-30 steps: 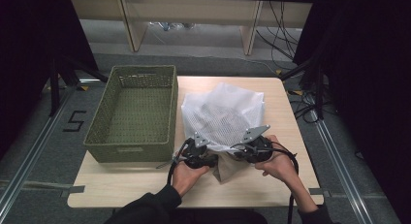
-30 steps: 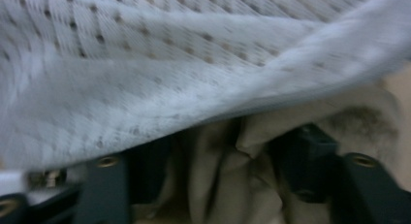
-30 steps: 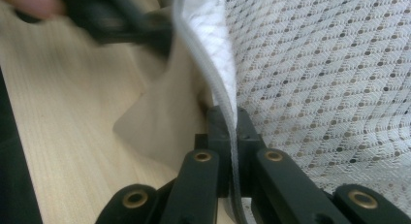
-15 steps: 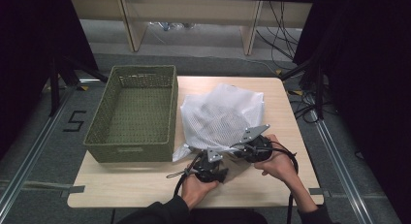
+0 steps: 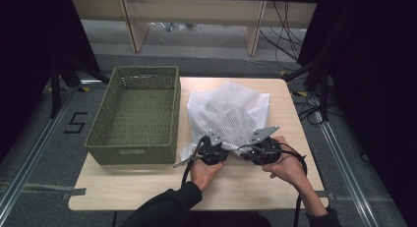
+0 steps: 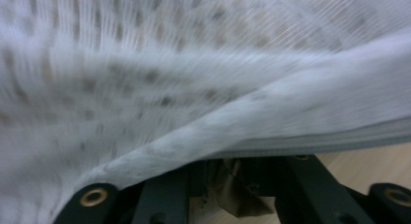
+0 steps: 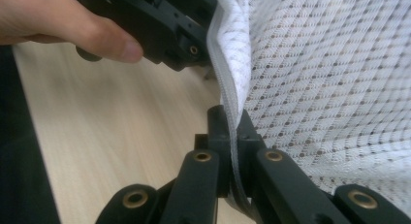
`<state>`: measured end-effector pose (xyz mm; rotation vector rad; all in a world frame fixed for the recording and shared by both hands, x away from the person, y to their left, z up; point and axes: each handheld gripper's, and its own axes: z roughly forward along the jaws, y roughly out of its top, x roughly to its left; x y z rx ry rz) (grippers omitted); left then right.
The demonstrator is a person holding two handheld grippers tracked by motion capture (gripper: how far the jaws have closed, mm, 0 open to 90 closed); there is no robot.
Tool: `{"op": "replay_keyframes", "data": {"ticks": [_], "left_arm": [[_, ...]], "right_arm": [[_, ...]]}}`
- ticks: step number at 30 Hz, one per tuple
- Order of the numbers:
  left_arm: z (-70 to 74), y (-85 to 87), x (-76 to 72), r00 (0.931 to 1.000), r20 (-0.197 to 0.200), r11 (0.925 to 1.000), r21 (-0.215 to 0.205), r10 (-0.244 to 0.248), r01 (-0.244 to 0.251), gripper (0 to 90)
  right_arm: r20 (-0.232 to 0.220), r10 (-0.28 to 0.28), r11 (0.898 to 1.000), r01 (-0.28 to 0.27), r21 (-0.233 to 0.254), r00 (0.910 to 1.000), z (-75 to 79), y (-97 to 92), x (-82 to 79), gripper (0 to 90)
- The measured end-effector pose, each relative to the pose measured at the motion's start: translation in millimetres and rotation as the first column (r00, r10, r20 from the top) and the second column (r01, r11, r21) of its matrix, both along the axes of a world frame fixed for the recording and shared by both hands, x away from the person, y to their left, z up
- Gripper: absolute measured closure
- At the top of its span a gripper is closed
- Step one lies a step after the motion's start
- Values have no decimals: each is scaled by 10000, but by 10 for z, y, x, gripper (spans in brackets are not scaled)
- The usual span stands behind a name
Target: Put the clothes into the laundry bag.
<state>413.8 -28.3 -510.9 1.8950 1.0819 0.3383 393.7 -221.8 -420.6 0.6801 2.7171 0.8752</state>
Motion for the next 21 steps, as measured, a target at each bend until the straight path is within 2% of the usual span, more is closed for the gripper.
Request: {"op": "replay_keyframes", "data": {"ticks": [1, 3, 4, 6, 7, 8, 9, 10, 11, 12, 14, 17, 18, 20, 21], "left_arm": [[-33, 8, -15, 9999, -143, 10000, 74, -10, 11, 667], [-45, 30, -54, 9994, -267, 9988, 430, -205, 216, 537], [-32, 44, -87, 9998, -149, 9983, 561, -132, 140, 500], [14, 92, -148, 9998, -186, 9973, 725, -115, 128, 418], [40, 126, -181, 9997, -206, 9952, 966, -133, 153, 386], [55, 137, -219, 9996, -286, 9962, 869, -88, 113, 354], [68, 167, -256, 9992, -337, 9934, 1113, -231, 267, 356], [63, 162, -301, 9994, -214, 9939, 1065, -266, 287, 388], [55, 161, -327, 9983, -68, 9932, 1011, -578, 582, 476], [48, 157, -331, 9960, 44, 9918, 919, -893, 885, 639], [37, 115, -280, 9955, 124, 9920, 863, -939, 925, 792], [75, 47, -160, 9978, 321, 9975, 424, -586, 572, 863], [90, 33, -116, 9977, 463, 9987, 140, -500, 494, 871], [89, 18, -79, 9976, 453, 9985, 138, -531, 525, 872], [68, -9, -79, 9980, 409, 9988, -98, -475, 480, 866]], "right_arm": [[11, 104, 9999, -104, -46, 9999, -42, -2, 22, 900], [-134, -65, 9999, 64, -112, 9999, -96, -11, 42, 900], [-197, -49, 9999, 46, -154, 9998, -114, -12, 53, 900], [-220, 33, 9998, -38, -196, 9998, -145, -2, 66, 900], [-218, 17, 9998, -21, -196, 9998, -162, 9, 64, 900], [-317, 88, 9997, -95, -243, 9995, -170, 14, 69, 900], [-304, 3, 9997, -11, -256, 9995, -182, 25, 64, 900], [-301, 8, 9996, -16, -269, 9995, -190, 32, 66, 900], [-315, -38, 9994, 26, -357, 9995, -188, 33, 65, 900], [-264, 94, 9995, -102, -293, 9996, -202, 44, 69, 900], [-384, 96, 9996, -107, -267, 9992, -212, 63, 59, 900], [-408, 132, 9994, -145, -325, 9991, -200, 52, 54, 900], [-347, 122, 9996, -132, -265, 9993, -202, 45, 57, 900], [-437, 236, 9994, -247, -242, 9988, -205, 26, 76, 900], [-428, 109, 9995, -122, -291, 9990, -208, 19, 74, 900]]}}
